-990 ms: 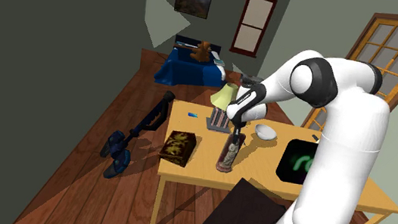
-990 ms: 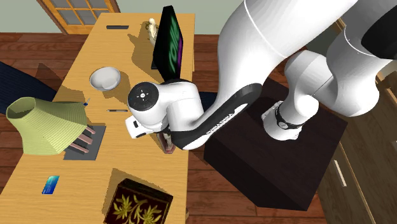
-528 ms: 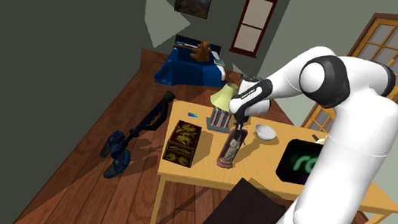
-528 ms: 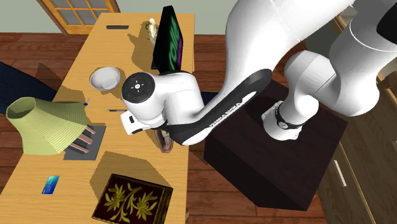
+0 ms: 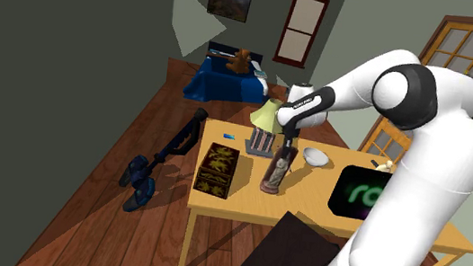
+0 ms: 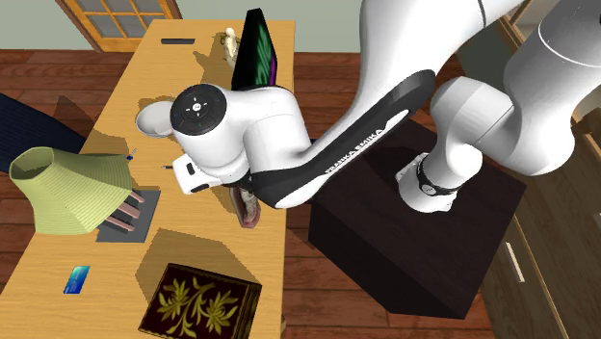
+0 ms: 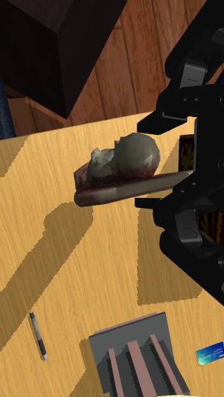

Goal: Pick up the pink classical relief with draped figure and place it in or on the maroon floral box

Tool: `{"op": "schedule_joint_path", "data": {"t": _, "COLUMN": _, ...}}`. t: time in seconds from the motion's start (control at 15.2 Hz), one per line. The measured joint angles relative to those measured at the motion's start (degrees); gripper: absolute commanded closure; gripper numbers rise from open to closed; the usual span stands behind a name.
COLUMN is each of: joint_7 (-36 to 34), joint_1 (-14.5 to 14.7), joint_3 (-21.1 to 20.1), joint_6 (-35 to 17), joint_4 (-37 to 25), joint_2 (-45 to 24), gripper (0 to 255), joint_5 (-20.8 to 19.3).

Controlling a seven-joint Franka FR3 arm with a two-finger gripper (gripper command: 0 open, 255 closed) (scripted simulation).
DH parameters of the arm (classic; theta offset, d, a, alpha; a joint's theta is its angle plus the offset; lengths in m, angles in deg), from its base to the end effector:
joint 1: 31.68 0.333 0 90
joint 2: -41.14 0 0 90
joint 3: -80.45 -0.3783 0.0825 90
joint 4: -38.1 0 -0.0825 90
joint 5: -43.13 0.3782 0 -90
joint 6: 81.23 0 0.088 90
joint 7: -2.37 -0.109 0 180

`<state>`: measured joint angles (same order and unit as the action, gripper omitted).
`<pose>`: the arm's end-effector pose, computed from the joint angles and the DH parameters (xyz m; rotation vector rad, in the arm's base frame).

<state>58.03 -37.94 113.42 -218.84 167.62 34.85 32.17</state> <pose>0.4179 -0.3370 0.3897 2.9060 0.6339 -0.1654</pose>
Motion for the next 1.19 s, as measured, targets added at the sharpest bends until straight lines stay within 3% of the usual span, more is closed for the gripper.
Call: {"op": "schedule_joint_path", "data": {"t": 1.19, "joint_7": -1.04, "joint_1": 1.03, "joint_3": -0.32, "joint_6": 14.0, "joint_4": -6.18, "joint_2": 8.66, "gripper": 255, "joint_5": -3.65}}
